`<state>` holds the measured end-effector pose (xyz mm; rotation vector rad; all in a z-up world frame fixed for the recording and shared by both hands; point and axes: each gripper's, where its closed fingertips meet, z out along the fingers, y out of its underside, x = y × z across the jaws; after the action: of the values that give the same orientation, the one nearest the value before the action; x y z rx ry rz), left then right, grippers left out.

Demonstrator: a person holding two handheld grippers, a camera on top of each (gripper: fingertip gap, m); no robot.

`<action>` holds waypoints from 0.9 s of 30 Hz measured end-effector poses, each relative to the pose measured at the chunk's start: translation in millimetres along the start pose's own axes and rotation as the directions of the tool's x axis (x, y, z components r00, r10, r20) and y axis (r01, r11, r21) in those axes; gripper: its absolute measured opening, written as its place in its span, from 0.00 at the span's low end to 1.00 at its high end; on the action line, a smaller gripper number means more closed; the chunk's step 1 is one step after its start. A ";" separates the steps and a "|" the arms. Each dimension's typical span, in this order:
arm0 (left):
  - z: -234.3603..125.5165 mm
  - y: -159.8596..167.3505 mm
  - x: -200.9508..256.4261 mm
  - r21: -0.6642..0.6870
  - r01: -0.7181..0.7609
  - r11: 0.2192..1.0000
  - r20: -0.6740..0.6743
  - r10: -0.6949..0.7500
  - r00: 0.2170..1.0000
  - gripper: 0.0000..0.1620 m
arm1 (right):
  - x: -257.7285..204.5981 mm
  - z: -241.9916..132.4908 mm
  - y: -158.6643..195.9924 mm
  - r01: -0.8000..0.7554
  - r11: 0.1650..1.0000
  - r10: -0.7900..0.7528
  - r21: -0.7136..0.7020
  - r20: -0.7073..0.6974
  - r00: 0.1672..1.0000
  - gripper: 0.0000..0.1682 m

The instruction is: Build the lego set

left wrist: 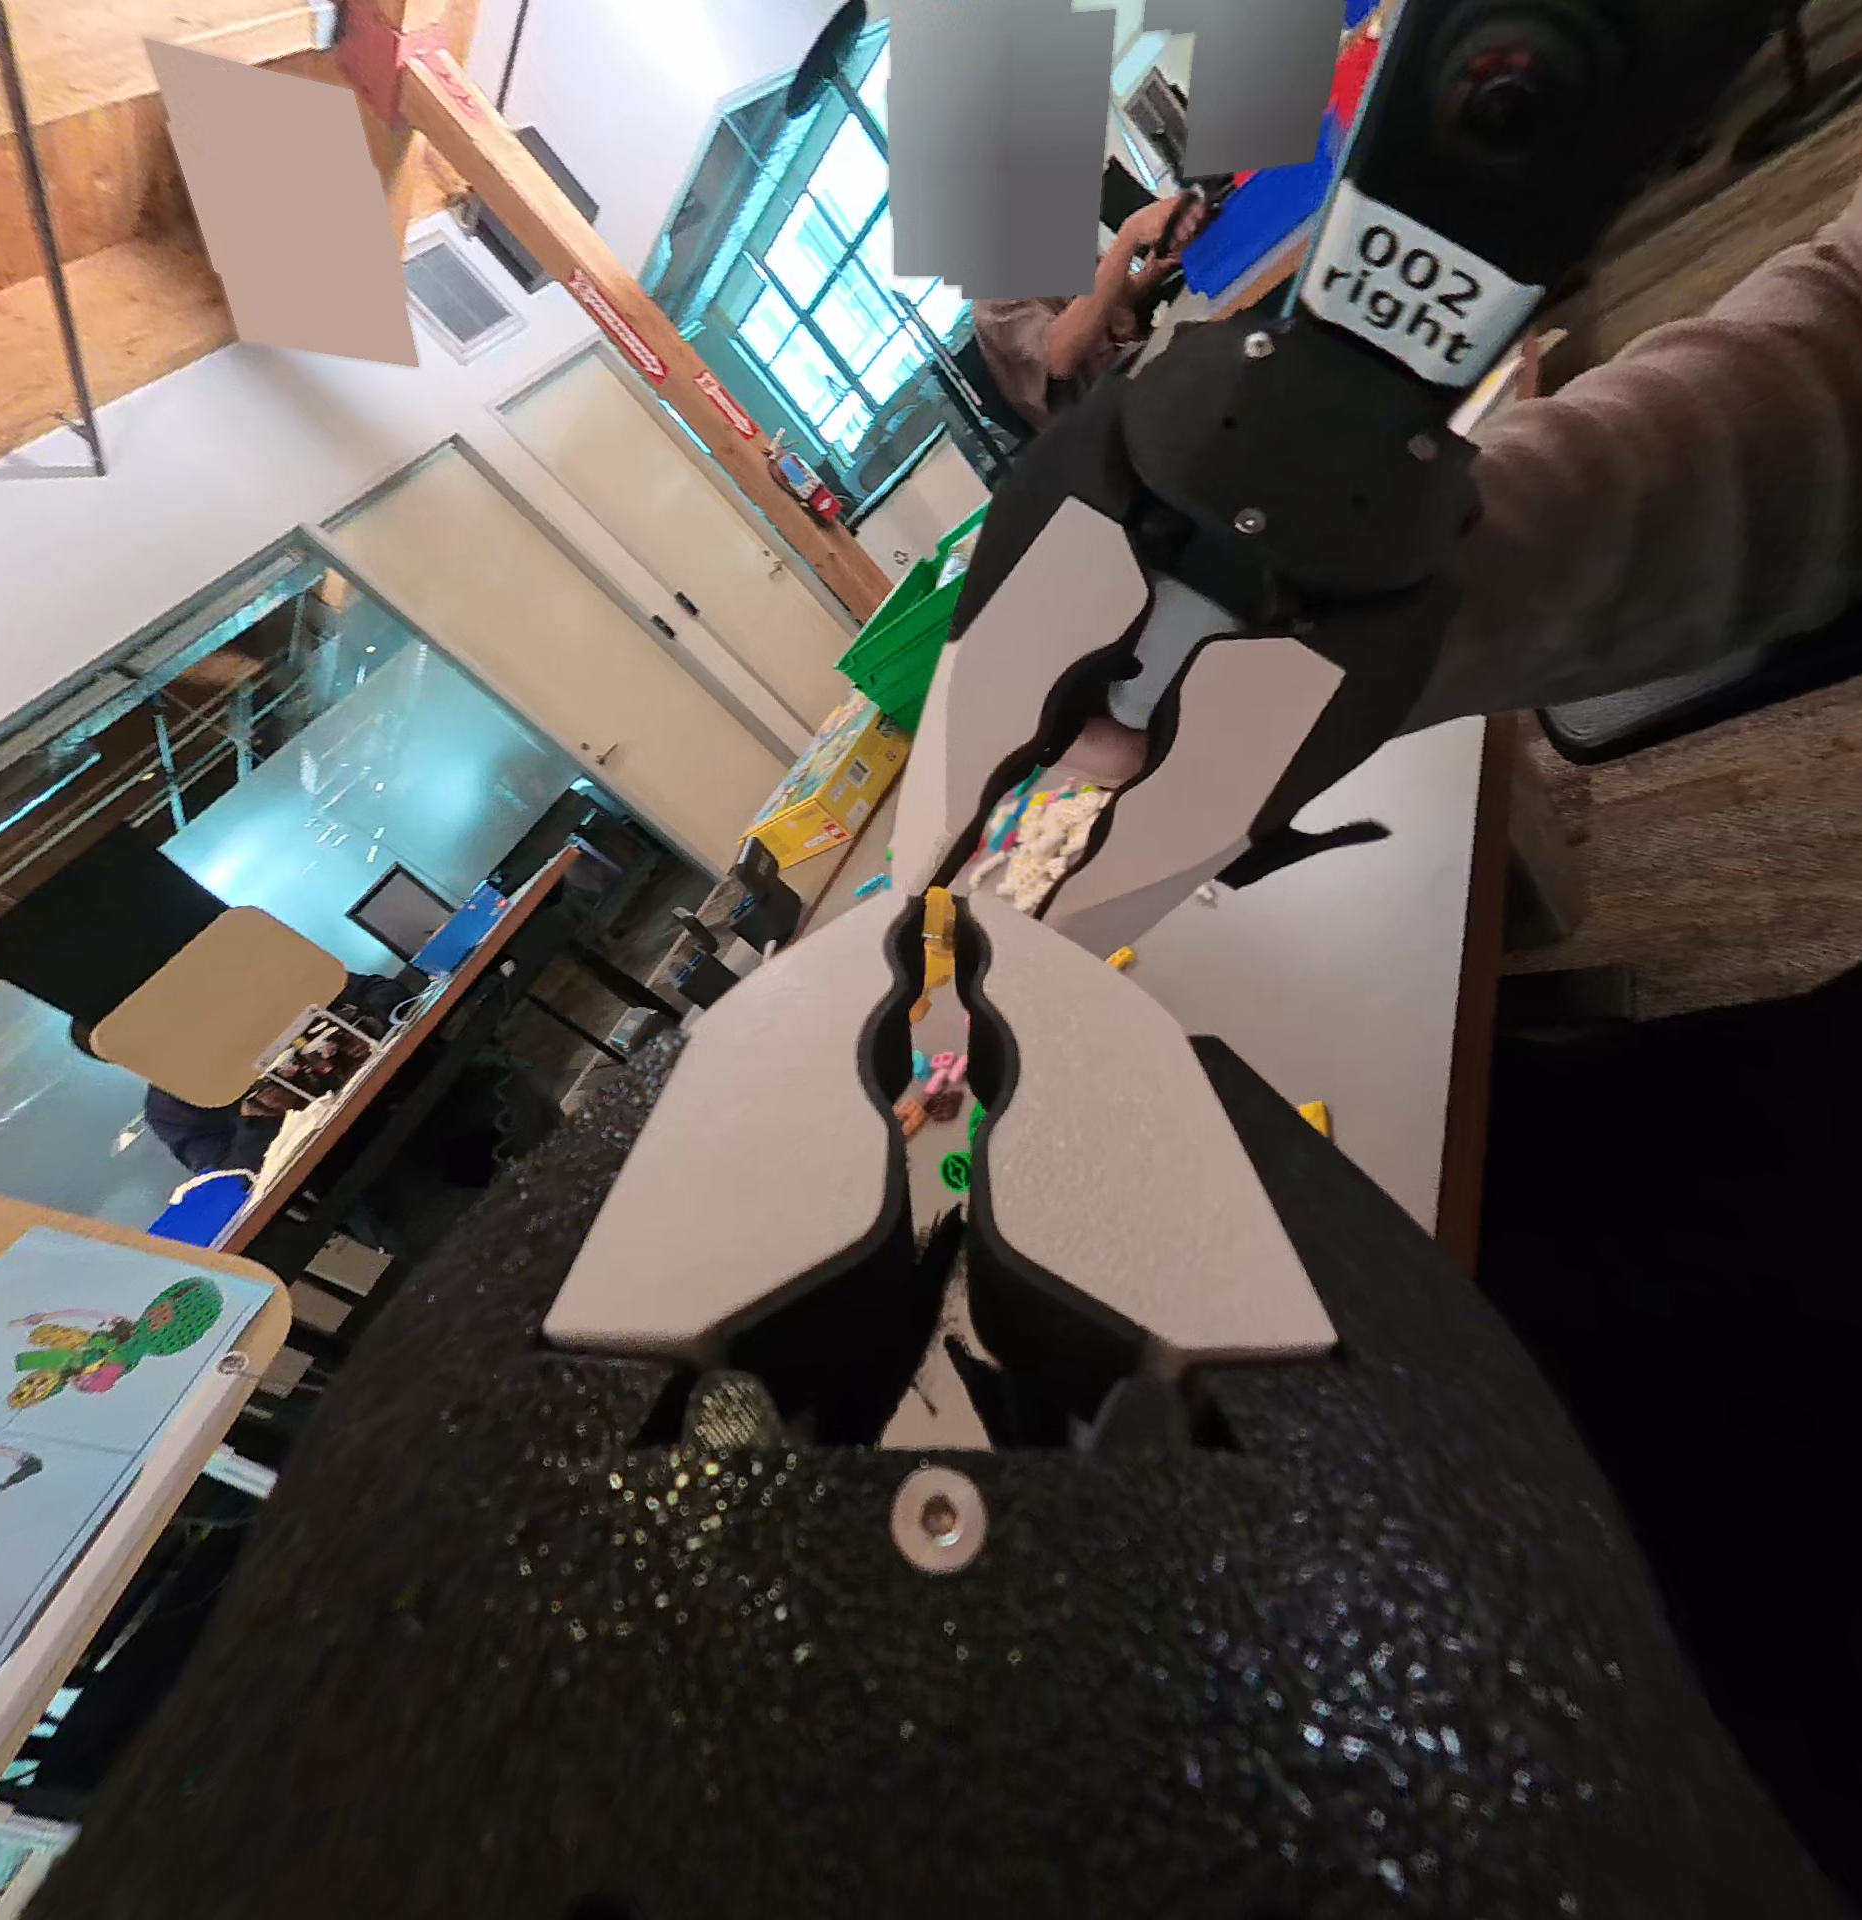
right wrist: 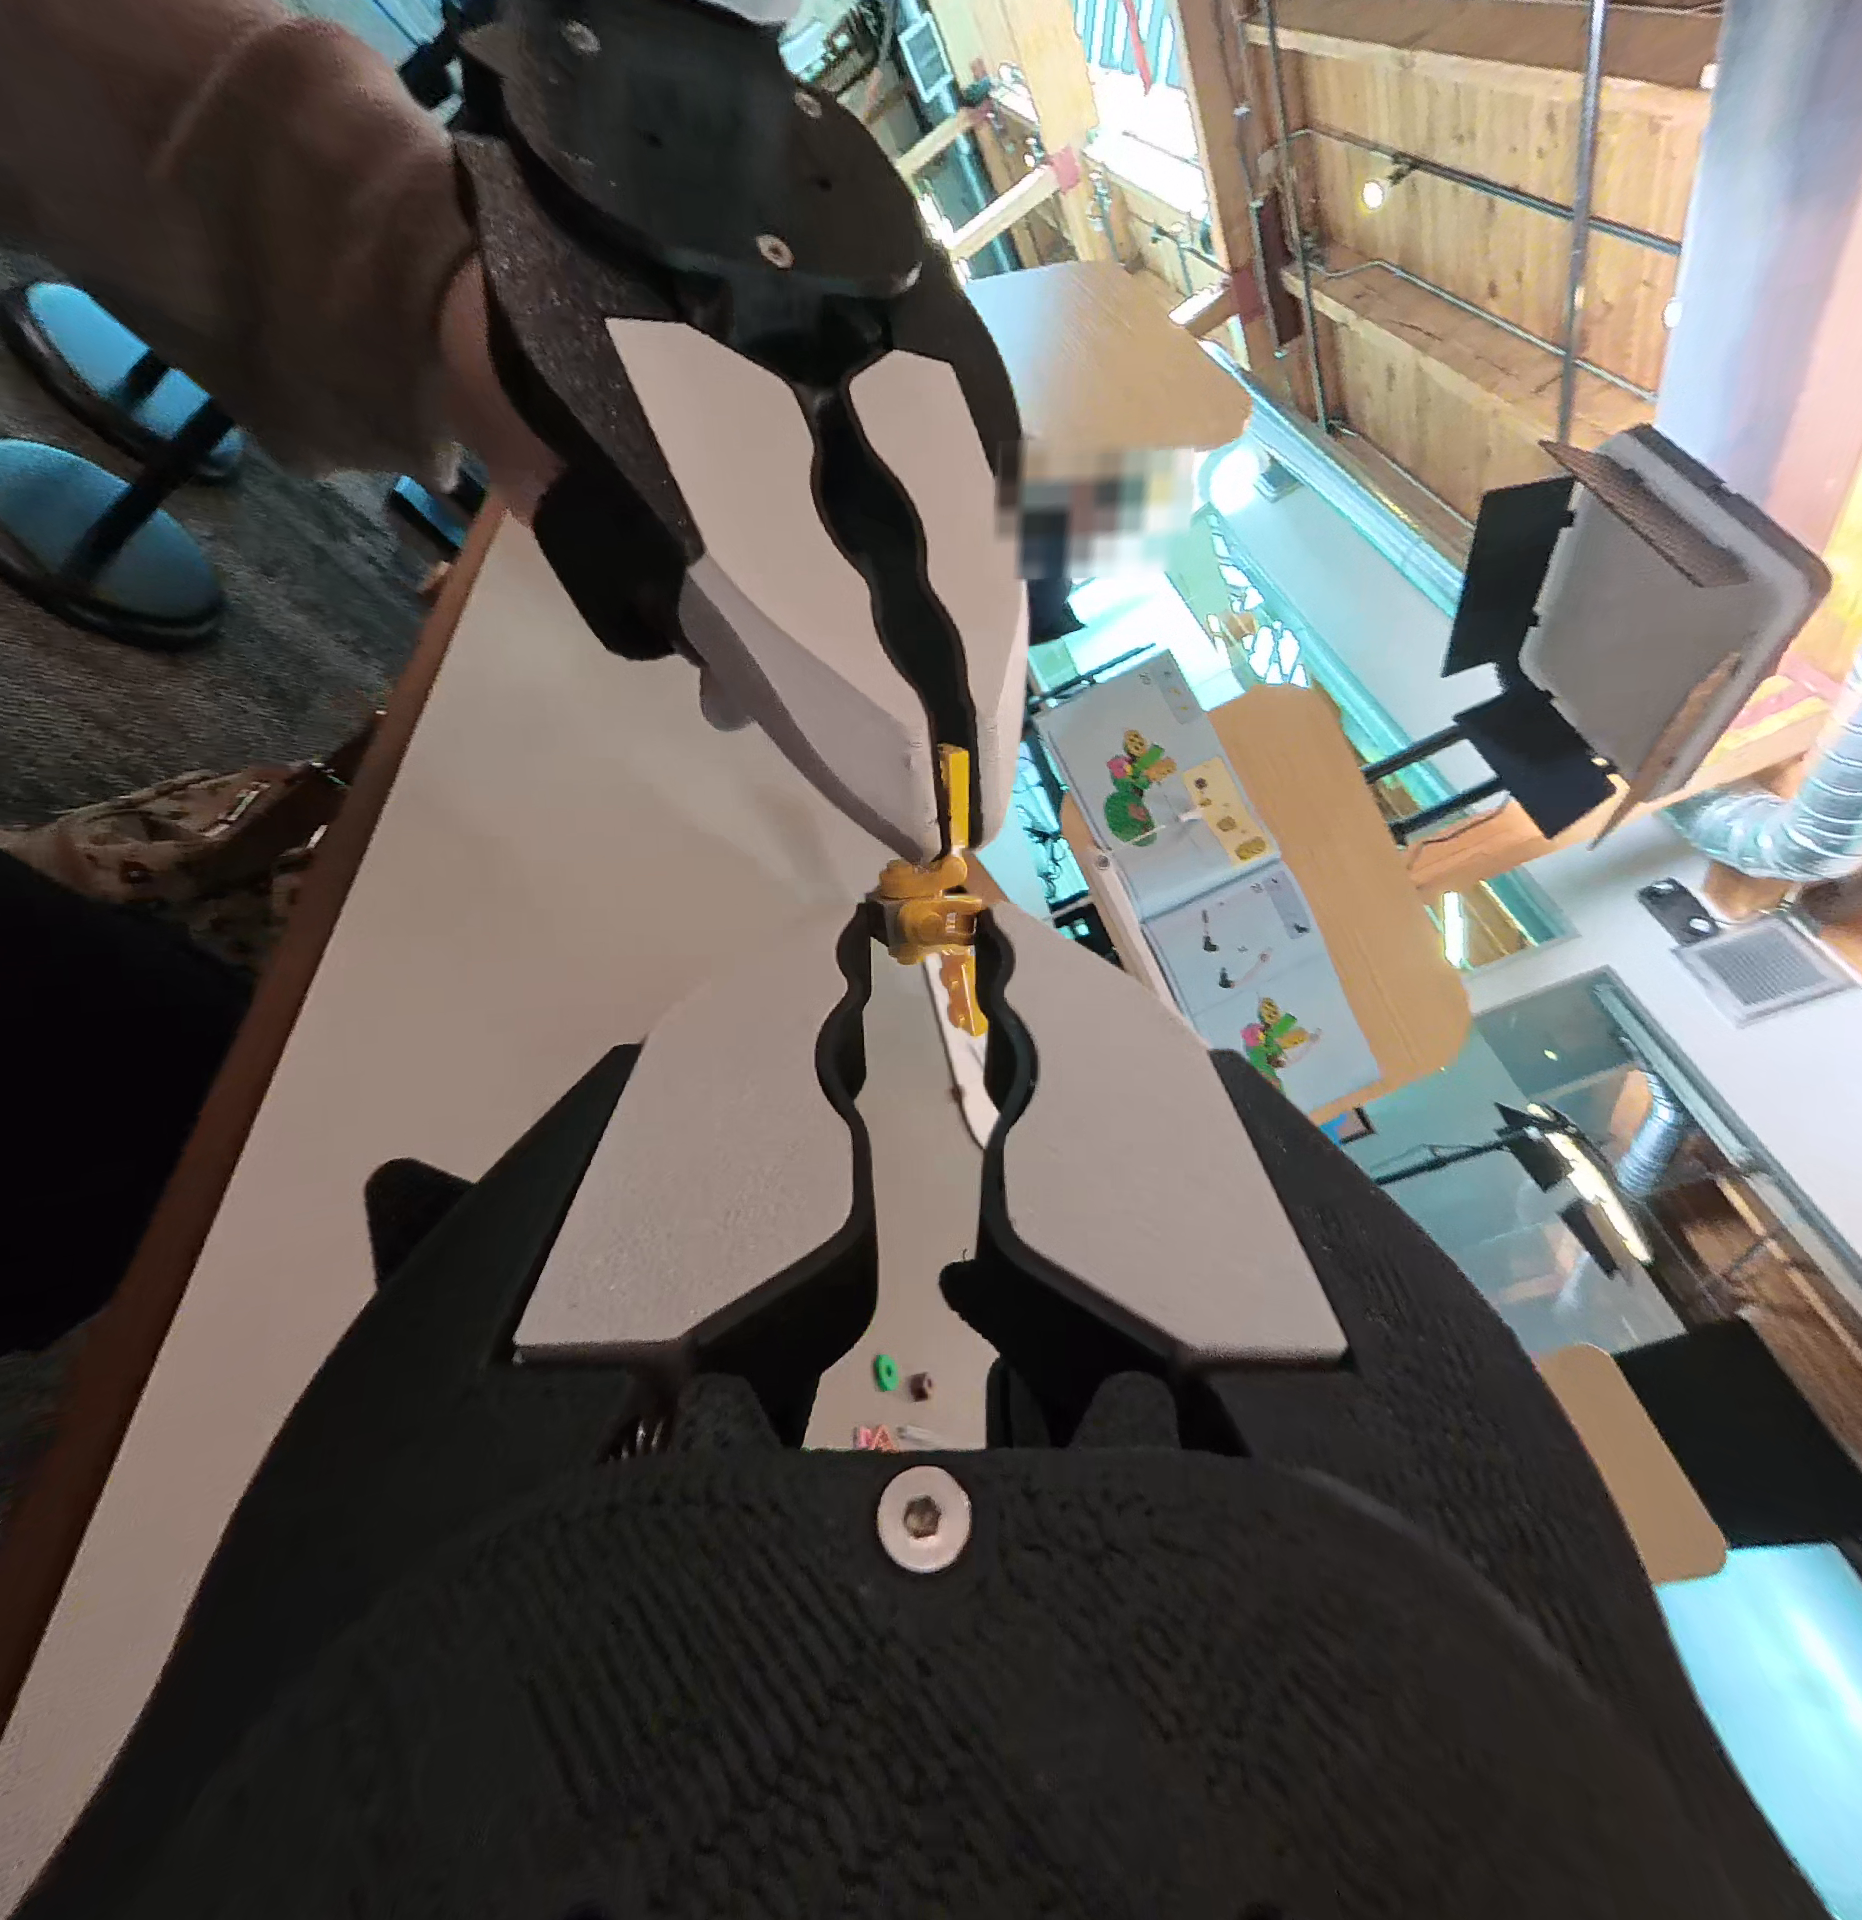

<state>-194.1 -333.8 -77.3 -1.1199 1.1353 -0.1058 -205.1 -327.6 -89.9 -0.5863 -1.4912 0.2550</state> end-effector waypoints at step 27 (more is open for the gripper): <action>-2.0 -2.4 7.7 0.079 -0.031 0.996 -0.012 0.032 0.999 0.03 | -4.9 -5.1 -3.7 -0.069 0.994 0.063 0.083 0.073 0.995 0.10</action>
<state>-190.9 -340.7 -80.5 -1.0328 1.1505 -0.1325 -201.2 -334.2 -92.1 -0.5635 -1.5225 0.3925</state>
